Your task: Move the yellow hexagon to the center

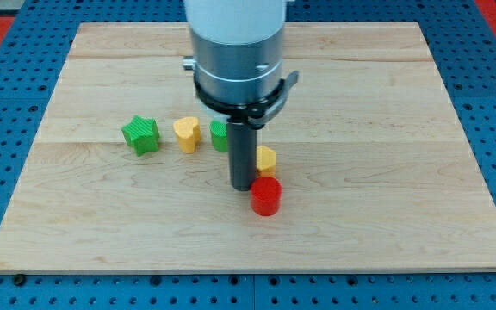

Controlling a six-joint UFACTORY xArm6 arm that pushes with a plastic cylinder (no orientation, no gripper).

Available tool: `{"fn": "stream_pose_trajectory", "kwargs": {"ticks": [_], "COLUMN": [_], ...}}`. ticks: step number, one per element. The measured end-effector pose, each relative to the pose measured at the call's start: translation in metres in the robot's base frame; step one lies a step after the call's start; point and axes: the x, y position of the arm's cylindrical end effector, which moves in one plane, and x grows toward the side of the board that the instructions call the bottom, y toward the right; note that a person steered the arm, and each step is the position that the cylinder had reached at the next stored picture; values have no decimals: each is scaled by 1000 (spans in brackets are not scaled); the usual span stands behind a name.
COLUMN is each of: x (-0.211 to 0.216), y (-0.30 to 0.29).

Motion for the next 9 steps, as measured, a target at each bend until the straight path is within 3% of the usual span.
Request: {"fn": "stream_pose_trajectory", "kwargs": {"ticks": [6, 9], "x": [-6, -29], "y": [39, 40]}}
